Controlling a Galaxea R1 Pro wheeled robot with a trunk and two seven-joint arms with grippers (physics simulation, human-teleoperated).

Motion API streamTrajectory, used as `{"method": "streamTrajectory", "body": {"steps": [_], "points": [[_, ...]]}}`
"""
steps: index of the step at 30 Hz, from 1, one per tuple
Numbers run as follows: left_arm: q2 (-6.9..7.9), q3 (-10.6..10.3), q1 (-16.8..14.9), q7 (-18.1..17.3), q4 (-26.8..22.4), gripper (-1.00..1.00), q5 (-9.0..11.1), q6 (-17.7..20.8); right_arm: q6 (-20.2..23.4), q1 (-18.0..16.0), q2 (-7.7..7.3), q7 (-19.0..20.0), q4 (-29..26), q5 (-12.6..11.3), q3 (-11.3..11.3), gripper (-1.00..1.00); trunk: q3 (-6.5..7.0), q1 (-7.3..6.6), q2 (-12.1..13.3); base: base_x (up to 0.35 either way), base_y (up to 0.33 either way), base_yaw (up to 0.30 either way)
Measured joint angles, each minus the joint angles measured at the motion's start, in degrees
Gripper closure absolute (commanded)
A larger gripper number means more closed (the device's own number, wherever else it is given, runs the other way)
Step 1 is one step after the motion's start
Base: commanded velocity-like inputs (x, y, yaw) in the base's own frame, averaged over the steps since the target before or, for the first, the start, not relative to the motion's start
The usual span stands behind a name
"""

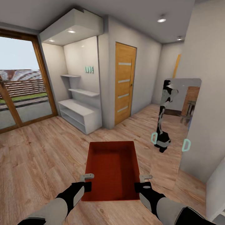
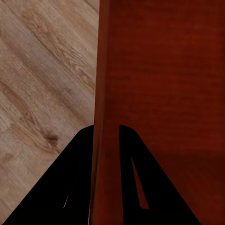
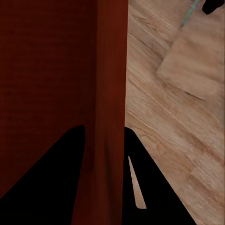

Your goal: Move the two storage containers from the living room to the garage. In the garage, place one container on the floor and stack the other container on top of it (either order is fine).

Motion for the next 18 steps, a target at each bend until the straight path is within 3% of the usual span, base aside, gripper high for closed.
{"method": "streamTrajectory", "body": {"steps": [10,18], "points": [[0.04,-0.08,0.01,-0.01,-0.01,1.0,0.12,0.01,0.0,0.0,0.03,0.0,0.02,-0.02,0.01,1.0,0.0,0.0,0.0,0.322,0.0,0.253],[0.03,-0.09,0.0,-0.01,0.02,1.0,0.17,0.0,0.05,0.0,0.02,-0.01,0.0,0.06,-0.04,1.0,0.0,0.0,0.0,0.322,0.0,0.047]]}}
